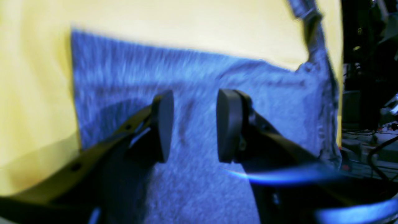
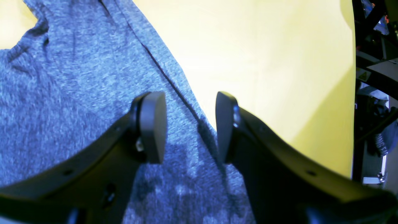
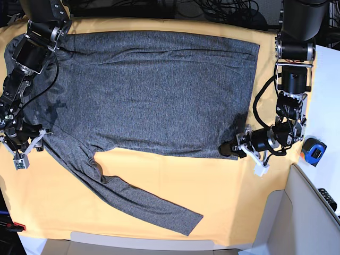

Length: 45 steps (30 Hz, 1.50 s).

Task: Fold the T-shirt properly
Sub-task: 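Move both grippers down to the shirt's hem-side edge, then grasp the hem-side edge of the shirt with both grippers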

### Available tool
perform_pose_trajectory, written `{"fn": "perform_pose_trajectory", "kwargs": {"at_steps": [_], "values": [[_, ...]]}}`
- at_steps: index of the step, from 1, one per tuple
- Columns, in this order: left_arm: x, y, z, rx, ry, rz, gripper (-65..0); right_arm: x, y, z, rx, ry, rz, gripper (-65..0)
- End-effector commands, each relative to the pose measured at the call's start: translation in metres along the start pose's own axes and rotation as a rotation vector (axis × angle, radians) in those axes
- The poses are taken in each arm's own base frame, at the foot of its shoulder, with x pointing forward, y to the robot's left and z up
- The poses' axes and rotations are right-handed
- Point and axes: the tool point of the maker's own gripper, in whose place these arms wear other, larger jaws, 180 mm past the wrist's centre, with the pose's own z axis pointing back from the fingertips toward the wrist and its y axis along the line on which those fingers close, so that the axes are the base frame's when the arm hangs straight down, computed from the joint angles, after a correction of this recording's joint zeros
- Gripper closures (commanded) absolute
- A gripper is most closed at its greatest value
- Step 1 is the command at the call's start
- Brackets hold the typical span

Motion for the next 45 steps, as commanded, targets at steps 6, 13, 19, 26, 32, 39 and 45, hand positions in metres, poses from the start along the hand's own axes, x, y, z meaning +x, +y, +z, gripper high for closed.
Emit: {"fn": "perform_pose_trajectory", "kwargs": {"at_steps": [6, 13, 19, 26, 32, 39, 45], "values": [[0.029, 0.001, 0.005, 0.008, -0.079, -0.012, -23.0, 0.022, 0.004, 0.003, 0.006, -0.07, -0.012, -25.4], [0.037, -0.001, 0.006, 0.006, -0.098, -0.018, -23.0, 0.022, 0.006, 0.002, 0.011, -0.072, -0.014, -25.4], [0.045, -0.001, 0.008, 0.009, -0.14, -0.019, -23.0, 0.016, 0.006, 0.002, 0.01, -0.06, -0.013, -25.4], [0.039, 0.016, 0.009, 0.102, -0.099, -0.088, -23.0, 0.015, 0.005, 0.002, 0.009, -0.057, -0.012, -25.4], [0.034, 0.03, 0.009, 0.153, -0.095, -0.105, -23.0, 0.015, 0.007, 0.001, 0.012, -0.057, -0.014, -25.4], [0.024, 0.054, 0.01, 0.193, -0.103, -0.036, -22.9, 0.015, 0.007, 0.001, 0.012, -0.059, -0.014, -25.4], [0.028, 0.063, 0.021, 0.216, -0.112, -0.039, -22.8, 0.015, 0.007, 0.001, 0.012, -0.059, -0.014, -25.4]]}}
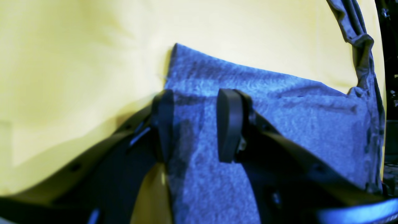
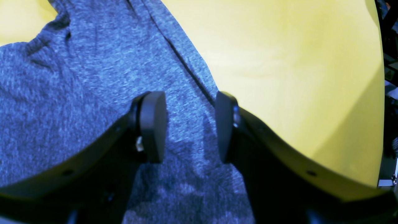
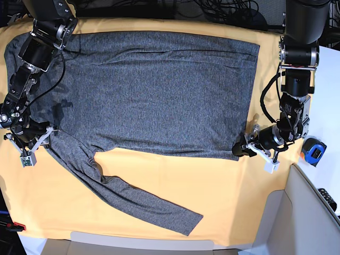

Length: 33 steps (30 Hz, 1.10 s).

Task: Fold the T-shirt properly
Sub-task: 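Grasp the hem-side edge of the shirt with both grippers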

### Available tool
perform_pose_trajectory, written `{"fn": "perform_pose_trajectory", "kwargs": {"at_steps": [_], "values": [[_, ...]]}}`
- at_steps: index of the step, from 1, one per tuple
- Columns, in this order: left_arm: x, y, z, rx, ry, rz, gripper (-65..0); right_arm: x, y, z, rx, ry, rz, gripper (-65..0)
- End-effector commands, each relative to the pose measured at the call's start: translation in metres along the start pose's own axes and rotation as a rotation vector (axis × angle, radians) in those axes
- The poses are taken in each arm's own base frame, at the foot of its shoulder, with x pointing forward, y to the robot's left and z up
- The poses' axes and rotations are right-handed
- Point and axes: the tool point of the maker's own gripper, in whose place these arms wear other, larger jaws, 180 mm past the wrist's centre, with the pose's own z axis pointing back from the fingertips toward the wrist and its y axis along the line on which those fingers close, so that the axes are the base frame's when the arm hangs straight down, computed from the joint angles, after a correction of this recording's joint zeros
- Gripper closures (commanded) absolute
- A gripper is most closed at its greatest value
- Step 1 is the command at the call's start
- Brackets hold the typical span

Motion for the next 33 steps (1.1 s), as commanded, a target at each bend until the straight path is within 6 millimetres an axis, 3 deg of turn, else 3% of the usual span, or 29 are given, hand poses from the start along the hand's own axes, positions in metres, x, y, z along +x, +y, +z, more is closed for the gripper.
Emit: {"fn": "perform_pose_trajectory", "kwargs": {"at_steps": [1, 15, 33], "values": [[0.016, 0.01, 0.01, 0.039, -0.021, -0.016, -22.8, 0.023, -0.011, 0.008, -0.025, -0.068, 0.007, -25.4], [0.013, 0.008, 0.009, 0.036, -0.009, -0.02, -22.8, 0.023, -0.011, 0.008, -0.024, -0.068, 0.007, -25.4], [0.001, -0.023, -0.013, -0.032, 0.011, -0.012, -22.8, 0.023, -0.01, 0.007, -0.022, -0.067, 0.005, -25.4]]}}
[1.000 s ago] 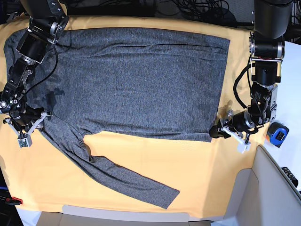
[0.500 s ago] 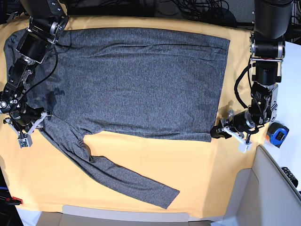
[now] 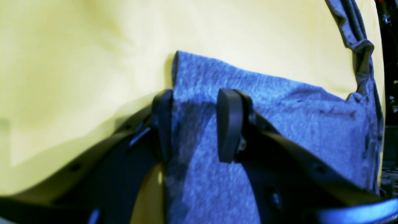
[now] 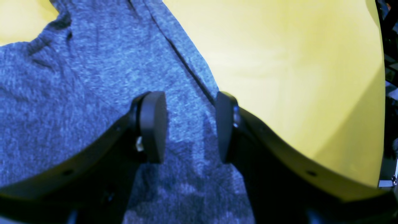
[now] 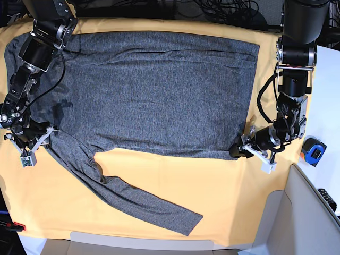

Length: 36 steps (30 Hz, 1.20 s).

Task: Fold the T-shirt properly
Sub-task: 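Grasp the hem-side edge of the shirt with both grippers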

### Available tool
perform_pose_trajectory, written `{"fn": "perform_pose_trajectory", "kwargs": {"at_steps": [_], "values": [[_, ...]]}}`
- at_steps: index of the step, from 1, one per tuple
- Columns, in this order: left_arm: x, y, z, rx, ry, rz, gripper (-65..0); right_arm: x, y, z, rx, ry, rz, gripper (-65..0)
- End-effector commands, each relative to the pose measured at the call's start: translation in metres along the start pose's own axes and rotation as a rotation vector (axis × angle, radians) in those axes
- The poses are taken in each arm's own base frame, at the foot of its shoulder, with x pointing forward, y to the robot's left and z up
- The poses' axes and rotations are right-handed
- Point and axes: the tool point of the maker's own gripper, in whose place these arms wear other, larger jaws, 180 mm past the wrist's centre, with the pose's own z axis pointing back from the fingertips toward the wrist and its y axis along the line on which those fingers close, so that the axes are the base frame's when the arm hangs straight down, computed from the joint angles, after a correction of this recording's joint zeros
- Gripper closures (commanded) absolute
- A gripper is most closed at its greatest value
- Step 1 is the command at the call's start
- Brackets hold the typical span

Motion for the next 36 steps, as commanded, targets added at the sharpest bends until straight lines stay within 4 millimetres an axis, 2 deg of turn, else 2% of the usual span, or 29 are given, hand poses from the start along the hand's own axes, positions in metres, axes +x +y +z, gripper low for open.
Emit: {"fn": "perform_pose_trajectory", "kwargs": {"at_steps": [1, 7, 10, 12, 15, 16, 21, 24, 29, 32, 36], "values": [[0.004, -0.004, 0.001, 0.003, 0.027, -0.025, -22.8, 0.023, -0.01, 0.007, -0.022, -0.066, 0.007, -25.4], [0.009, -0.022, -0.003, -0.031, 0.017, -0.055, -22.8, 0.023, -0.01, 0.007, -0.021, -0.065, 0.006, -25.4], [0.01, -0.023, -0.003, -0.033, 0.015, -0.059, -21.6, 0.023, -0.01, 0.007, -0.021, -0.065, 0.006, -25.4], [0.01, -0.023, -0.003, -0.031, 0.016, -0.061, -15.3, 0.022, -0.01, 0.007, -0.021, -0.064, 0.006, -25.4], [0.009, -0.022, -0.003, -0.028, 0.019, -0.061, -0.7, 0.022, -0.01, 0.006, -0.02, -0.063, 0.005, -25.4], [0.009, -0.022, -0.003, -0.028, 0.019, -0.061, 0.0, 0.022, -0.01, 0.006, -0.02, -0.063, 0.005, -25.4], [0.008, -0.021, -0.003, -0.027, 0.021, -0.059, 0.0, 0.027, -0.011, 0.007, -0.021, -0.074, 0.004, -25.4], [0.008, -0.021, -0.003, -0.027, 0.021, -0.059, 0.0, 0.043, -0.013, 0.008, -0.024, -0.103, -0.002, -25.4], [0.008, -0.021, -0.003, -0.027, 0.021, -0.059, 0.0, 0.05, -0.017, -0.011, 0.023, -0.074, -0.065, -25.6], [0.008, -0.021, -0.003, -0.026, 0.022, -0.06, 0.0, 0.047, -0.022, -0.025, 0.06, -0.031, -0.115, -25.7], [0.008, -0.021, -0.003, -0.026, 0.022, -0.06, 0.0, 0.04, -0.028, -0.034, 0.083, 0.016, -0.147, -25.8]]}}
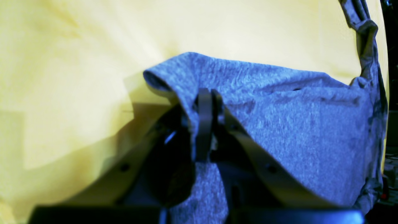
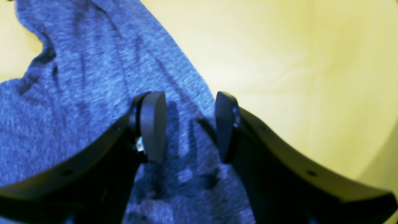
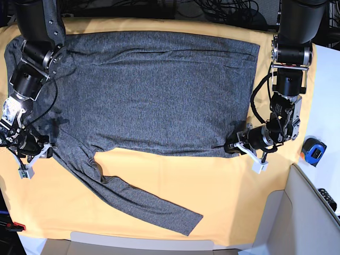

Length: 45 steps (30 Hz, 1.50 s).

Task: Fold the T-shirt properly
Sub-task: 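Grasp the hem-side edge of the shirt with both grippers, then lift the hem edge and fold it onto the collar edge with both grippers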

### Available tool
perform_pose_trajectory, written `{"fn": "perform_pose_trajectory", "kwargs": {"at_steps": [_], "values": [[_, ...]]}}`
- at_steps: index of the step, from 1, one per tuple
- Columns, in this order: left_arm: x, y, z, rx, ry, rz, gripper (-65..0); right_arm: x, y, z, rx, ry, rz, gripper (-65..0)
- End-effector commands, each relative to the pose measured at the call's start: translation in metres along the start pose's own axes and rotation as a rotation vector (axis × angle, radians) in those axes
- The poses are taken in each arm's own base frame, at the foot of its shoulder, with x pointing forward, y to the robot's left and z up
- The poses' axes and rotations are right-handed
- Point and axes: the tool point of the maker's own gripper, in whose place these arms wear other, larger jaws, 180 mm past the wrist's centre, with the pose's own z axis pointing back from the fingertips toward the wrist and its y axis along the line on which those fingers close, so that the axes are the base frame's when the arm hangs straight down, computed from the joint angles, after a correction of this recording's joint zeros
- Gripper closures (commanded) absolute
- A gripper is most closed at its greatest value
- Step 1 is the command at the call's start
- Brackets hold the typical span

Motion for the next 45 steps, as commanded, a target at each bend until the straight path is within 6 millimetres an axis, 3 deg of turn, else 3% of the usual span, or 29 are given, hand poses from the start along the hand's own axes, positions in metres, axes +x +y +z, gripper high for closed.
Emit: {"fn": "perform_pose_trajectory", "kwargs": {"at_steps": [1, 5, 11, 16, 24, 29, 32, 38, 39, 45], "values": [[0.017, -0.004, 0.004, -0.007, -0.027, -0.023, 0.0, 0.028, -0.013, 0.013, -0.021, -0.074, 0.004, -25.8], [0.013, -0.004, 0.004, -0.007, -0.021, -0.019, 0.0, 0.028, -0.029, 0.02, -0.054, -0.084, 0.009, -26.5], [0.008, -0.001, 0.003, -0.004, -0.016, -0.014, 0.0, 0.008, -0.041, 0.019, -0.069, -0.043, 0.003, -41.3], [0.007, -0.003, 0.002, -0.007, -0.014, -0.013, 0.0, -0.009, -0.037, 0.013, -0.061, -0.034, 0.003, -40.6], [0.007, -0.002, 0.002, -0.006, -0.015, -0.012, 0.0, -0.037, -0.017, -0.013, 0.01, -0.031, -0.057, -40.5], [0.005, -0.002, 0.002, -0.006, -0.011, -0.012, 0.0, -0.036, -0.016, -0.015, 0.014, -0.042, -0.06, -40.2], [-0.003, 0.001, 0.001, -0.001, 0.0, -0.004, 0.0, -0.035, -0.016, -0.015, 0.014, -0.043, -0.06, -34.5], [-0.004, 0.002, 0.001, -0.001, 0.001, -0.002, 0.0, -0.035, -0.017, -0.014, 0.012, -0.044, -0.061, -2.4], [-0.005, 0.002, 0.001, 0.0, 0.002, -0.001, 0.0, -0.035, -0.017, -0.014, 0.012, -0.044, -0.061, 0.0], [-0.005, 0.002, 0.001, 0.0, 0.002, -0.001, 0.0, -0.034, -0.016, -0.014, 0.012, -0.048, -0.06, 0.0]]}}
